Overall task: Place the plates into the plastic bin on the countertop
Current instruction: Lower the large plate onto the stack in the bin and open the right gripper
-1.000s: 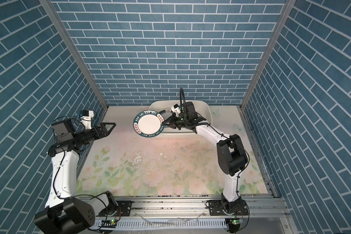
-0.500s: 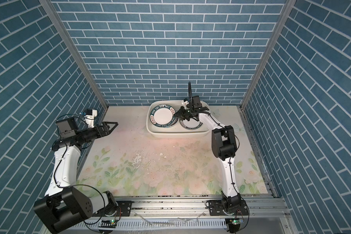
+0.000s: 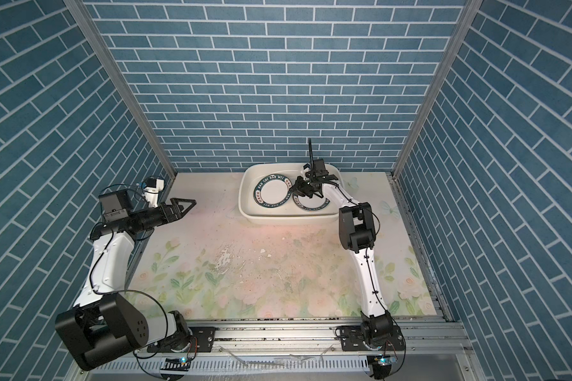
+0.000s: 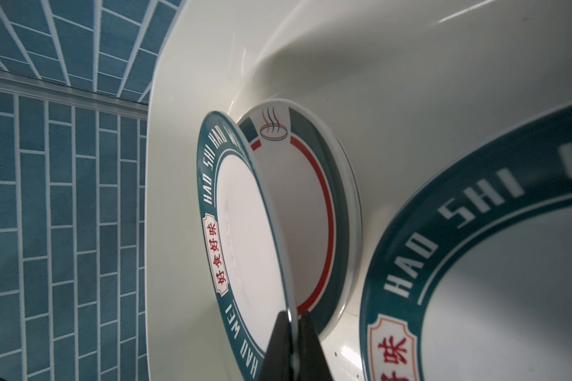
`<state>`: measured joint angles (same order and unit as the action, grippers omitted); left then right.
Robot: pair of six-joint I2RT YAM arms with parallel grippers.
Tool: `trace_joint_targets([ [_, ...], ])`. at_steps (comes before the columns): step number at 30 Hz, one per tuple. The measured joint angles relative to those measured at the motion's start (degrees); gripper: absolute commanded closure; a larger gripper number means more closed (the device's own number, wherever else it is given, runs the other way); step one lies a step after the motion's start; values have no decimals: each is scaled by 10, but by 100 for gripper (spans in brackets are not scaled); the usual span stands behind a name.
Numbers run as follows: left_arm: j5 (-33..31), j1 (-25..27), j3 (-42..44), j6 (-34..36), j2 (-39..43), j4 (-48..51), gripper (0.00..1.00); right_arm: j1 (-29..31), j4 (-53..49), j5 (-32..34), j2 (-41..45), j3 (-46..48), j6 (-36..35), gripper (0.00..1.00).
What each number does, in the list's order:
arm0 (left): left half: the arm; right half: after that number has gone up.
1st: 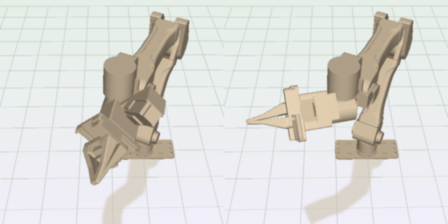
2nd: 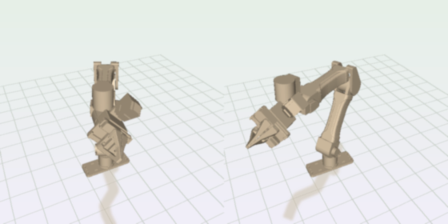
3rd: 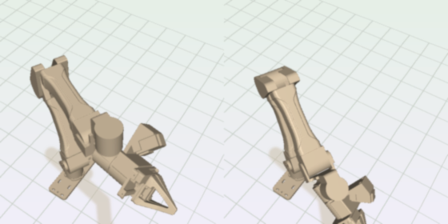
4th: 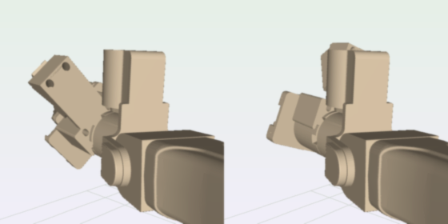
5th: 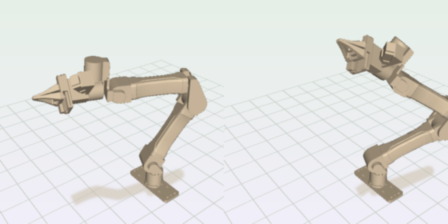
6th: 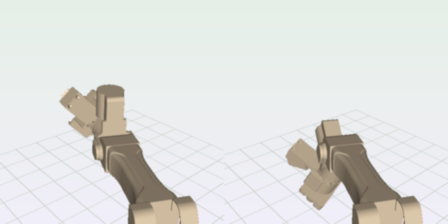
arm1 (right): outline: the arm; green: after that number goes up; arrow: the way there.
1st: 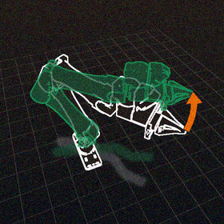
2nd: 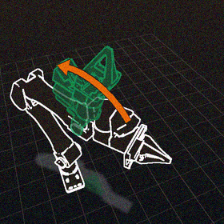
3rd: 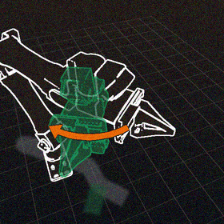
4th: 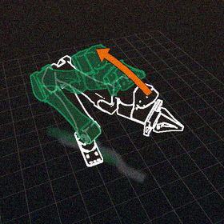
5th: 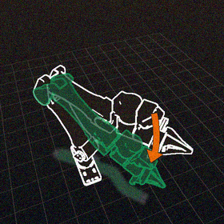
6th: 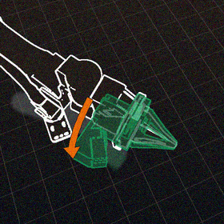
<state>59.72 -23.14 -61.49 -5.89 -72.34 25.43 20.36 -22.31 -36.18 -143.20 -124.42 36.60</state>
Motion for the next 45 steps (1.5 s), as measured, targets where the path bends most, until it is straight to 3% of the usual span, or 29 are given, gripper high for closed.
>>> trace_joint_targets([
  [13,8,1,-3,1,-4,4,0,-3,4,9,-26,-30,6,100],
  [31,11,12,-3,-24,-6,-11,0,-3,4,10,-31,-32,17,76],
  [45,10,18,-6,-24,-8,-12,0,3,-43,49,-31,-55,1,73],
])
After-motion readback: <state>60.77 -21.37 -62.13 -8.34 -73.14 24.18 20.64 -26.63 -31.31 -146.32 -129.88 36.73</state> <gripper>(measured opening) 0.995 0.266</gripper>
